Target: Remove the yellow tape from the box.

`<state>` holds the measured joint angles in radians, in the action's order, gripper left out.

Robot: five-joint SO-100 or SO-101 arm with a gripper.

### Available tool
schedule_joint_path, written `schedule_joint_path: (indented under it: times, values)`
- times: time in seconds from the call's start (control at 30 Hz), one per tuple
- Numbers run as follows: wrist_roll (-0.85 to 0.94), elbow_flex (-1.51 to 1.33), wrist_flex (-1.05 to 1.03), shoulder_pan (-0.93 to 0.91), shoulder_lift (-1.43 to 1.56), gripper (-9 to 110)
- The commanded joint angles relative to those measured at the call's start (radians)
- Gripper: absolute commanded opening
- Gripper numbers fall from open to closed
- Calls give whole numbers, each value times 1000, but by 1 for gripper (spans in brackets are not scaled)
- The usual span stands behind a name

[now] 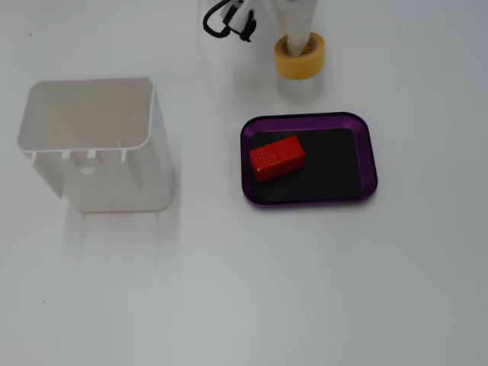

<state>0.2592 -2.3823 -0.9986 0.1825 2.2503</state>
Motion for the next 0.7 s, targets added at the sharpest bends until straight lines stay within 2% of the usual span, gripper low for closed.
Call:
schedule_joint_path:
  times: [0.0, 0.27, 0.37, 0.5, 0.67]
  values:
    - [6, -110, 104, -46, 32, -1]
    - [2, -202, 176, -74, 32, 0]
    - [-5, -201, 173, -71, 43, 6]
    - [2, -126, 58, -67, 48, 15]
    - [-3, 84, -130, -67, 64, 15]
